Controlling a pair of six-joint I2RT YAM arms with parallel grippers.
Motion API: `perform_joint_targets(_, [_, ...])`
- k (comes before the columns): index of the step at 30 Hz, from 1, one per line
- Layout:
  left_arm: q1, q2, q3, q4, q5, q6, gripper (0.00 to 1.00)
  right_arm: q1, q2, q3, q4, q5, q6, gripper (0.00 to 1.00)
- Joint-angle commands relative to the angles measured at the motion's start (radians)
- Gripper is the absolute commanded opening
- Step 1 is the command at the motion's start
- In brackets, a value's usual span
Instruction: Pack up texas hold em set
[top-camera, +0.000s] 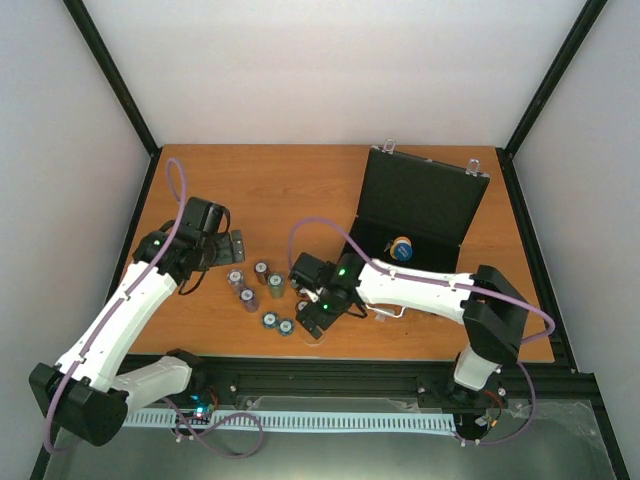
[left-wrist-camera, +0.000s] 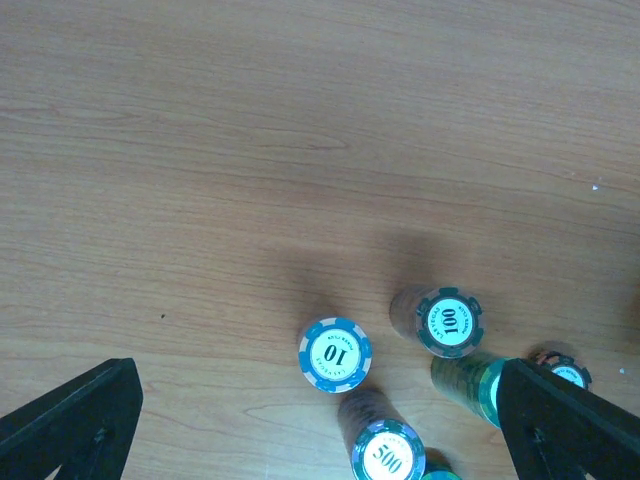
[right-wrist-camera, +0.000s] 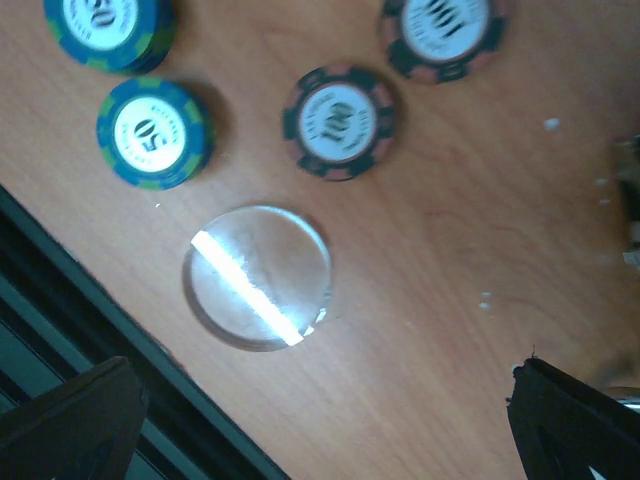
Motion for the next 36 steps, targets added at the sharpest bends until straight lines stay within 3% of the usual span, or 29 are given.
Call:
perform_joint_targets(1, [-0.004, -0.026, 0.035, -0.032, -0.002, 0.022, 1.0, 0.069, 0.052, 0.021, -0.008, 0.003, 0.046, 1.0])
perform_joint_targets(30, [-0.004, -0.038, 0.042, -0.055, 0.013, 0.053, 1.0, 0.121, 0.31, 0.099, 0.041, -0.006, 0.028, 1.0])
perform_joint_targets(36, [-0.004, -0.045, 0.036, -0.056, 0.015, 0.067, 1.0, 0.124, 0.313, 0.097, 0.025, 0.023, 0.061, 0.87])
